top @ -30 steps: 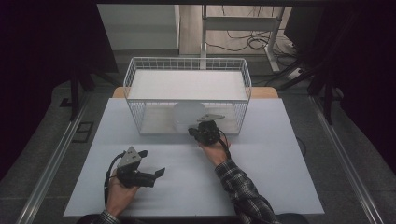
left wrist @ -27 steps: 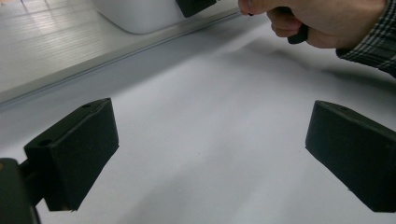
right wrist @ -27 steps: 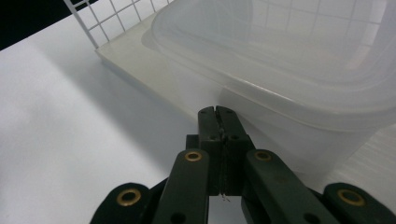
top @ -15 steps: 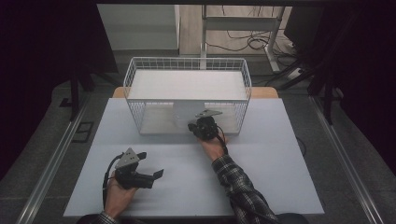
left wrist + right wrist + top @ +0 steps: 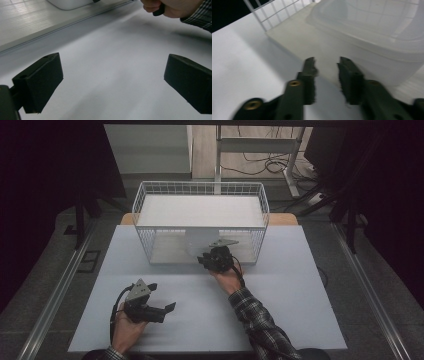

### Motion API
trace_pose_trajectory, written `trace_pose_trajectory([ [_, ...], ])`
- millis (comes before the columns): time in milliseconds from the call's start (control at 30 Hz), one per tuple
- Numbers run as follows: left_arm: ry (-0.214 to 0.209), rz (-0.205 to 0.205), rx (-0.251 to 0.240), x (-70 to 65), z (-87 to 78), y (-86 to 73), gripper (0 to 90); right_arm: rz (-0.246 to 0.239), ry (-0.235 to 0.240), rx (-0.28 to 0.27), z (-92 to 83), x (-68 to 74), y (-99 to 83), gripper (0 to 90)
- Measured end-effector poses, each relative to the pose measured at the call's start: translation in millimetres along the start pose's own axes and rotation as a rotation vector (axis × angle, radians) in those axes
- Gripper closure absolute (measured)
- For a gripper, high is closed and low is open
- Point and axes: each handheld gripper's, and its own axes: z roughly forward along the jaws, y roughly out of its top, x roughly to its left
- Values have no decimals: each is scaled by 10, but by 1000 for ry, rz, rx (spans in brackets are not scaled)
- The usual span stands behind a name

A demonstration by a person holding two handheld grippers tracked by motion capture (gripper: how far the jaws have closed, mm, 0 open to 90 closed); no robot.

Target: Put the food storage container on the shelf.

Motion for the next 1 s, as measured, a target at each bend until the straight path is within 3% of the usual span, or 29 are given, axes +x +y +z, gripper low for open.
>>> trace_pose_trajectory([
  [100,-2,-6,0,11,0,-4,15,-38,-10,2,-58,31,-5,487],
  [400,-20,-1,1,9,16,-10,10,-19,24,0,-227,21,-21,257],
  [767,-18,-1,9,8,30,-13,15,-59,70,27,-340,150,-40,89],
  [1000,-23,6,12,-1,42,-13,16,-84,85,25,-447,192,-80,39],
])
